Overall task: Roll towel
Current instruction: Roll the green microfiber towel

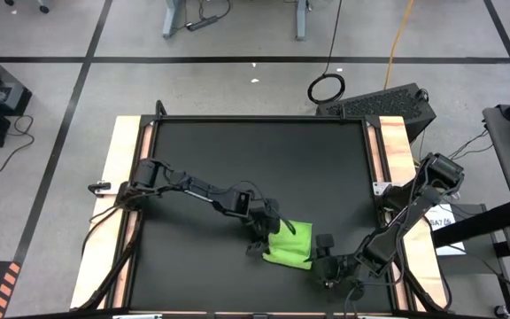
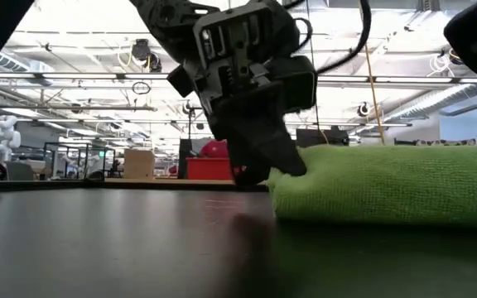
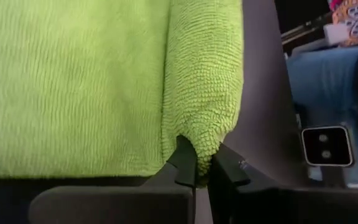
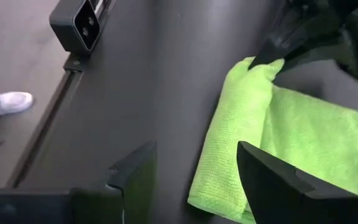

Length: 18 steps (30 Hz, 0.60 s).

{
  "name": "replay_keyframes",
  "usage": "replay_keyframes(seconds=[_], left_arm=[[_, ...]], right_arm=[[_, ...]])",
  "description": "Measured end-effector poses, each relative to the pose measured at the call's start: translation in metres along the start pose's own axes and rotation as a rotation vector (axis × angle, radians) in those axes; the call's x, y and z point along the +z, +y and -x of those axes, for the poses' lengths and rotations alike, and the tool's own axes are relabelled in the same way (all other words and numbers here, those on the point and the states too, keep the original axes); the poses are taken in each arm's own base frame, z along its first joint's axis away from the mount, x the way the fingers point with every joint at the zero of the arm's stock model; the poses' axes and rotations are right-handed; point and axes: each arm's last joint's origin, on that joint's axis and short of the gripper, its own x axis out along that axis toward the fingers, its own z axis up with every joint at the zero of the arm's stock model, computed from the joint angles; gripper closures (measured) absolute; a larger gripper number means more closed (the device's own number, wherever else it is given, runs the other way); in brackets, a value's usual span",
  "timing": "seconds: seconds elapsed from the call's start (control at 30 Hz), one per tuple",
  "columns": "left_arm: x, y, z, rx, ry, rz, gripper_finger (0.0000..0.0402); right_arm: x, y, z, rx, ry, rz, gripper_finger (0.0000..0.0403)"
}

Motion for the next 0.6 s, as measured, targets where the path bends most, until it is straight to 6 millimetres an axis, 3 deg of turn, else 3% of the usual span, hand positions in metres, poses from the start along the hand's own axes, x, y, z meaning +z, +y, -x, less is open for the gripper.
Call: replay_keyframes(seconds=[0.2, 0.6], left_arm=[[-0.006, 0.011, -0.004, -0.010, 0.046, 0.125, 0.0386], [-0.008, 0.015, -0.006, -0.016, 0.064, 0.177, 0.0386]], right_arm=[[-0.005, 0.000, -0.009, -0.027, 0.021, 0.050, 0.0191], [-0.026, 0.002, -0.035, -0.119, 0.094, 0.089, 0.0191]])
